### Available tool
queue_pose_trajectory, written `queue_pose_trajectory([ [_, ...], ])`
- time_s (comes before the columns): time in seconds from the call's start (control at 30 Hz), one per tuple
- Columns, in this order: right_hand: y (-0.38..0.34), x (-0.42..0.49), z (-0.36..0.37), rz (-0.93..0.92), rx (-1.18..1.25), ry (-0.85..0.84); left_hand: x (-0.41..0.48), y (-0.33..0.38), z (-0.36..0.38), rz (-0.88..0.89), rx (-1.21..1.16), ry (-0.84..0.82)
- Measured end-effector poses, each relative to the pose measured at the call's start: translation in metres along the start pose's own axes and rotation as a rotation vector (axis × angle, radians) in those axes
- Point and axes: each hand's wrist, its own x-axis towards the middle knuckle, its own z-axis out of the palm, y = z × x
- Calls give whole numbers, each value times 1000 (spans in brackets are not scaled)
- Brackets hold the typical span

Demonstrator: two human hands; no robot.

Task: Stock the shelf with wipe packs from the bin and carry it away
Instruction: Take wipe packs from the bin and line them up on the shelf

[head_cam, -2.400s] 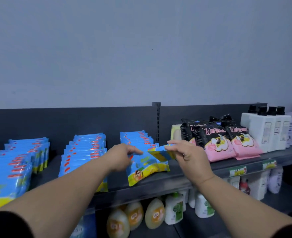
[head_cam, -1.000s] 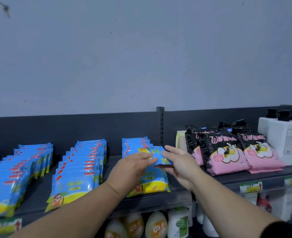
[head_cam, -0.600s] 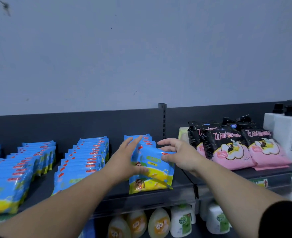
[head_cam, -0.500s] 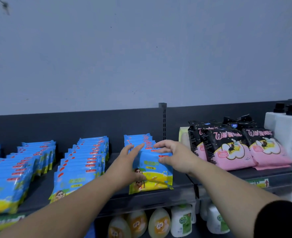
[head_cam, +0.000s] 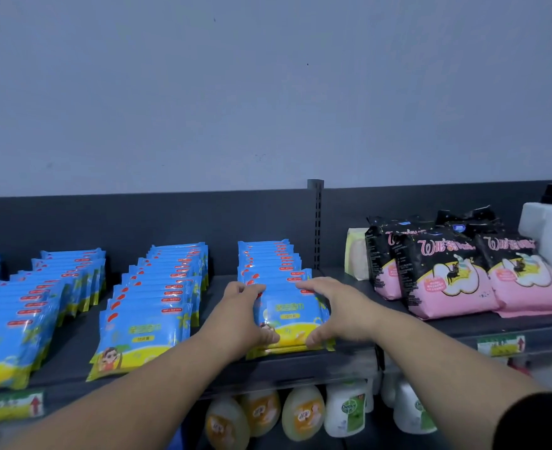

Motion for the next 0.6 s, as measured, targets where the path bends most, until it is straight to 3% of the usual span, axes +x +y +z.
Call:
queue_pose_trajectory([
  [0.27,3,8,16,-35,-134,173,6,5,11,3,184,156],
  [0.47,8,6,8,2,-52,119,1,-1,7,12,179,68],
  [0.6,8,2,11,22,-19,168,-4,-2,9,11,131,104],
])
